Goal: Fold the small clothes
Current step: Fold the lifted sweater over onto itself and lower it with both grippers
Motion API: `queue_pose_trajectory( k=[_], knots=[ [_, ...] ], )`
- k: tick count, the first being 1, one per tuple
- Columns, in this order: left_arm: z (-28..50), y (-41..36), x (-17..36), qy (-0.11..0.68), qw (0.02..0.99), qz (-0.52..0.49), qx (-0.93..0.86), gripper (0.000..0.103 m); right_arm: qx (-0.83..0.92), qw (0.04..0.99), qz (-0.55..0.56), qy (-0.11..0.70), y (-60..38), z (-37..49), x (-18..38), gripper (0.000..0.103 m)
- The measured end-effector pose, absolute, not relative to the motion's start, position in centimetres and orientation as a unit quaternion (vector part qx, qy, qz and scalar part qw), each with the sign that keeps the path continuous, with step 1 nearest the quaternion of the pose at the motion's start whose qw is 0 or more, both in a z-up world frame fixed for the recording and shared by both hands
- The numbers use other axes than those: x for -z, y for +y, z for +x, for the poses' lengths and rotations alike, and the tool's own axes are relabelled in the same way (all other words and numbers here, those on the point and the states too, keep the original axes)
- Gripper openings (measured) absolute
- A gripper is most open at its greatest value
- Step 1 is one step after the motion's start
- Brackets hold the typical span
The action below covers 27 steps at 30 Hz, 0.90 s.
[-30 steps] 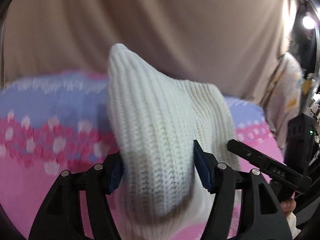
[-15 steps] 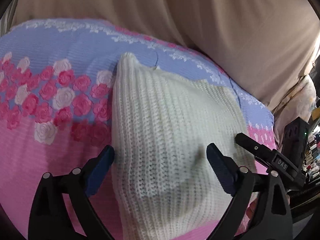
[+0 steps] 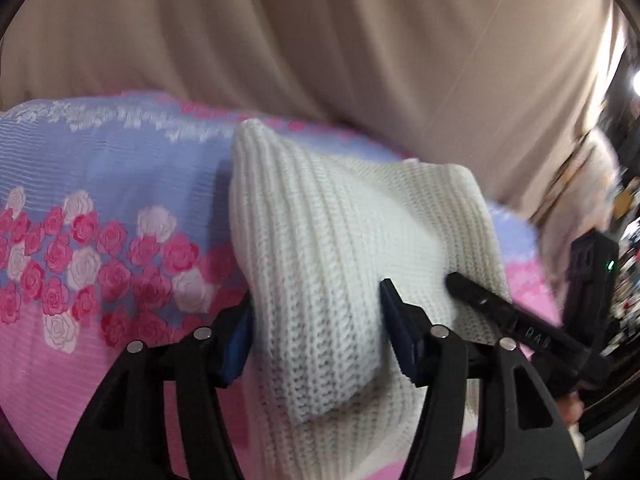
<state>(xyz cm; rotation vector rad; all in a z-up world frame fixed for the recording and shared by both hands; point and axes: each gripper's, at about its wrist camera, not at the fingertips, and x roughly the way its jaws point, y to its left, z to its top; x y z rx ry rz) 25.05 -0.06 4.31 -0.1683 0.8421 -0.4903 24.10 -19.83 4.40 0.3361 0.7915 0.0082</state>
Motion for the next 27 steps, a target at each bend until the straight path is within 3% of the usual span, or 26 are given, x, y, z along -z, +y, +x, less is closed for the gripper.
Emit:
queue_pose_trajectory(
  k=[4,8,12,13,14,15,18,21,25,27],
  knots=[
    [24.1,1.0,-3.9,0.404,0.888,-0.086,0.202,0.059,-0.004,0.912,0.207,0.353,-21.4,19.8,-6.4,0.047],
    [20.5,2.0,-6.2,0.380,0.904,-0.076,0.180,0.058,0.003,0.938,0.132,0.320,-18.4,15.6,-9.3,0.043],
    [19.7,0.5,-4.2,0.402,0.907,0.003,0.128,0.060,0.064,0.924,0.013,0.376,-15.8,17.5,-5.6,0.042],
    [19.9,0.3,-3.4,0.412,0.903,0.006,0.125,0.061,0.071,0.922,0.013,0.381,-16.4,17.9,-4.4,0.043],
    [20.1,0.4,-2.7,0.420,0.899,0.000,0.123,0.061,0.080,0.925,0.023,0.371,-17.1,17.9,-4.3,0.055],
    [20.0,0.6,-2.3,0.424,0.897,-0.008,0.121,0.061,0.083,0.924,0.038,0.371,-17.6,17.8,-4.5,0.057],
    [19.3,0.9,-2.5,0.419,0.901,-0.010,0.108,0.062,0.064,0.926,0.075,0.366,-17.9,17.1,-6.2,0.045],
    [18.8,0.4,-2.2,0.417,0.904,0.001,0.096,0.063,0.100,0.921,0.007,0.376,-17.0,17.8,-4.8,0.048],
    [17.2,-0.5,-2.5,0.410,0.908,0.012,0.083,0.063,0.094,0.918,0.043,0.383,-17.2,16.9,-6.0,0.051],
    [16.4,-0.5,-2.8,0.409,0.909,0.010,0.083,0.069,0.094,0.924,0.045,0.367,-16.3,15.5,-7.4,0.052]
  ],
)
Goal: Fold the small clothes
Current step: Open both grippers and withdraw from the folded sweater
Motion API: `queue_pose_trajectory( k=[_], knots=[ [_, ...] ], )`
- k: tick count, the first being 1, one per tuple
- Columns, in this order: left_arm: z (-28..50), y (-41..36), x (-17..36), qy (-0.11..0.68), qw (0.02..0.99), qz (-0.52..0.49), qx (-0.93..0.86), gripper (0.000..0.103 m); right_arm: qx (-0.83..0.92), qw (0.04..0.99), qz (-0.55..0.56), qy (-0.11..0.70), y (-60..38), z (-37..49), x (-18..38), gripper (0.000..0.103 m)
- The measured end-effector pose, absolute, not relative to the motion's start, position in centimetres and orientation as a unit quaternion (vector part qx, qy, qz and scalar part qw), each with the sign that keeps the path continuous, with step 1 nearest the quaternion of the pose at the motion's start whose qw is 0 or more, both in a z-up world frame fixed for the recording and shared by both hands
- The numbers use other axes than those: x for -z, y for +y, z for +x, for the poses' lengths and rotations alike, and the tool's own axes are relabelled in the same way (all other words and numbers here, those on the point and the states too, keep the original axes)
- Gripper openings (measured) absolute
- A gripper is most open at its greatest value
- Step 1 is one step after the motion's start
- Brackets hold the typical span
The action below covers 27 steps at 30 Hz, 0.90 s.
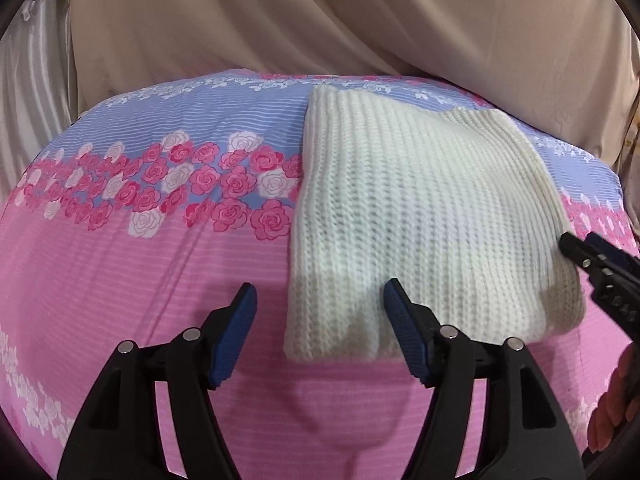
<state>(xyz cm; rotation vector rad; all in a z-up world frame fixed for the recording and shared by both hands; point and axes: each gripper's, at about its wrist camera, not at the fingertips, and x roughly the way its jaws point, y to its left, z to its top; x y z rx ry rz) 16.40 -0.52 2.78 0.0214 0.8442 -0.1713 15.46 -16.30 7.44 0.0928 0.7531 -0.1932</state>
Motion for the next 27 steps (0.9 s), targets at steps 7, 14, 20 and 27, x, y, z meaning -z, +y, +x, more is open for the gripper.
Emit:
queue_pose_trajectory(
  k=[7,14,20,27],
  knots=[
    [12.6,-1.4,-2.0,0.385,0.920,0.002,0.072,0.095,0.137,0.922,0.032,0.360,-12.9,10.1,-5.2,0.067],
    [9.7,-2.4,-0.1,0.389,0.919,0.005,0.068,0.095,0.130,0.910,0.038,0.392,-12.0,8.3,-1.8,0.070],
    [8.3,-2.3,0.1,0.376,0.925,-0.004,0.062,0.095,0.146,0.918,0.004,0.369,-10.4,7.1,-2.2,0.074],
    [7.2,-1.6,-0.1,0.363,0.931,0.002,0.041,0.096,0.144,0.920,0.037,0.362,-11.5,6.0,-2.4,0.077]
  ],
)
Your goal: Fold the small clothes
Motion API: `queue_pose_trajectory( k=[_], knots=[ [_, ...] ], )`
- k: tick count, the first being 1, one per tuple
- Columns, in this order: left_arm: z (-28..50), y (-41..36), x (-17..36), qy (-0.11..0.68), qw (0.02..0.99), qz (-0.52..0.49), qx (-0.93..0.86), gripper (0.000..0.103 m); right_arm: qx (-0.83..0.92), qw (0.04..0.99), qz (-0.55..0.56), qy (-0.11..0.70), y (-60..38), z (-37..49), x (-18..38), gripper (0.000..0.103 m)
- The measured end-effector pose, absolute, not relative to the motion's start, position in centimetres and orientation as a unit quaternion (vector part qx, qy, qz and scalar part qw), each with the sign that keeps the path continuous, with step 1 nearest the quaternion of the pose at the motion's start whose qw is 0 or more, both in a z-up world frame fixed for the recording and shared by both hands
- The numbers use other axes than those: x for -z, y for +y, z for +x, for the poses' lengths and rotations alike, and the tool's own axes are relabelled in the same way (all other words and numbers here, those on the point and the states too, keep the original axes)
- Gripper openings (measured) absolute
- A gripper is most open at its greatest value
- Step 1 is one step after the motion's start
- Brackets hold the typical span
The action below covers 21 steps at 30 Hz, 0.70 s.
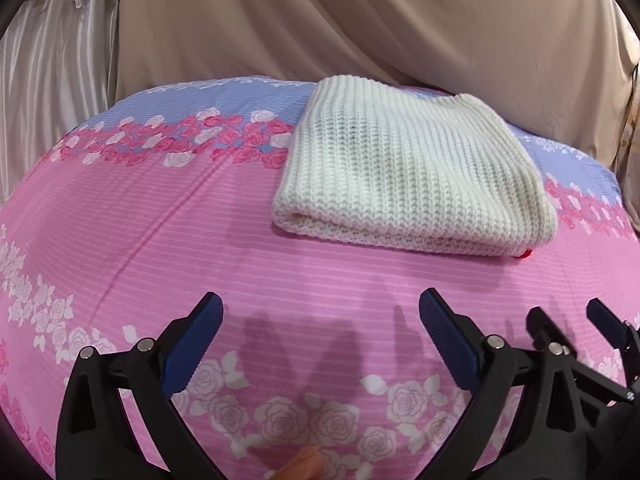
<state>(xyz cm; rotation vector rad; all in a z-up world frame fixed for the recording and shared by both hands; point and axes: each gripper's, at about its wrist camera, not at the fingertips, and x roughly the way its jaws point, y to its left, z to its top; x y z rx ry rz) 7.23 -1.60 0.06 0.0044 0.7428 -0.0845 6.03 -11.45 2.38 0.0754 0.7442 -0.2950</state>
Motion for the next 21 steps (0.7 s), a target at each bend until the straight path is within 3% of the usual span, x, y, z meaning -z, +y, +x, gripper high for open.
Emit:
queue_pose_trajectory(
  k=[8,21],
  knots=[
    [7.1,-3.0,0.3,0.369,0.927,0.062,0.016,0.096,0.137,0.920,0.037,0.364,-11.4,5.9,-2.3,0.078],
    [7.5,-2.9,0.6,0.376,0.925,0.056,0.012,0.096,0.140,0.916,0.042,0.373,-11.0,6.0,-2.2,0.079]
  ],
)
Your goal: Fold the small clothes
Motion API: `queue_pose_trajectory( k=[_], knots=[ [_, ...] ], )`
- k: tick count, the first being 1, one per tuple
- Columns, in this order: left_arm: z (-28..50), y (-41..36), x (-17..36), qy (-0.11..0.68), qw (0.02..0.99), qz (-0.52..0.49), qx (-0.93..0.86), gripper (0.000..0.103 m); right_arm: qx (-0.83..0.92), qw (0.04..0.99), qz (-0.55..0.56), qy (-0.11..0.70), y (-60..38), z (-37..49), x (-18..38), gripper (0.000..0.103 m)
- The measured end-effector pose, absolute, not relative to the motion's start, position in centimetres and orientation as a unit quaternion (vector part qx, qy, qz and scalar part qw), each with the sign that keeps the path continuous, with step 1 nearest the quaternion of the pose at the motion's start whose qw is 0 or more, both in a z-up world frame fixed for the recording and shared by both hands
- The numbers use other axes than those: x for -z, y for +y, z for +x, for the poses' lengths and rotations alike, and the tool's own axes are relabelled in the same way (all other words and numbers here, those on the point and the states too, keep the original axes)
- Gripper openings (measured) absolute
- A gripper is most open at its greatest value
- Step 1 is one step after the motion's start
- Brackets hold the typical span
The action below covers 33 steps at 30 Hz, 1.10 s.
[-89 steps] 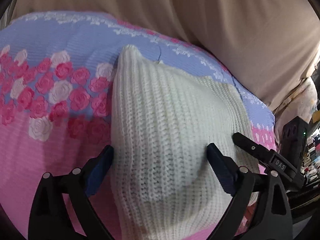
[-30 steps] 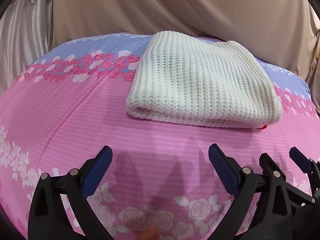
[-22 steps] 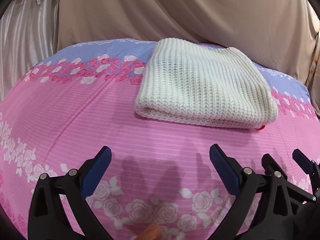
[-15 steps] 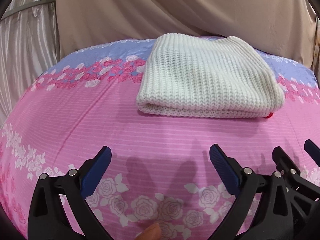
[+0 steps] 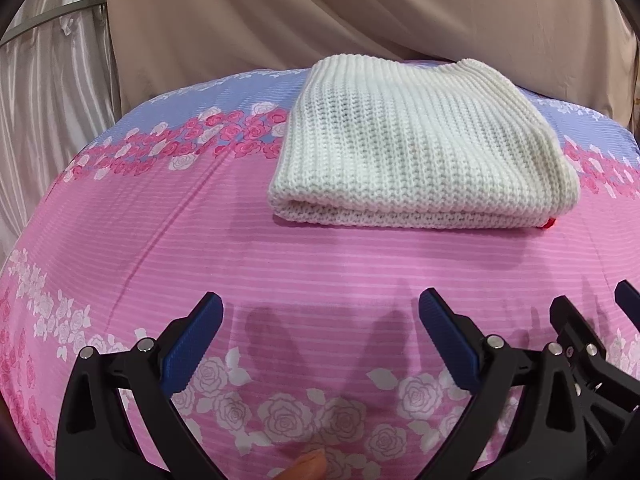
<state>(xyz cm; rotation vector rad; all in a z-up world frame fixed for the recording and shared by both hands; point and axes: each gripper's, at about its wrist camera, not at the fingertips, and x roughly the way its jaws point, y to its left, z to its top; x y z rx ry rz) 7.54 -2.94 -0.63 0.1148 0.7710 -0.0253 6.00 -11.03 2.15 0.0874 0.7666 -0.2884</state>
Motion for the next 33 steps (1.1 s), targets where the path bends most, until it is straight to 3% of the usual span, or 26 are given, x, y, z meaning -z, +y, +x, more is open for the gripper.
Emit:
queue_pose_trajectory(
  k=[33],
  knots=[
    [7.31,-2.87,0.21,0.363,0.930,0.059,0.006,0.095,0.150,0.918,0.045,0.363,-10.82,5.94,-2.37,0.079]
  ],
)
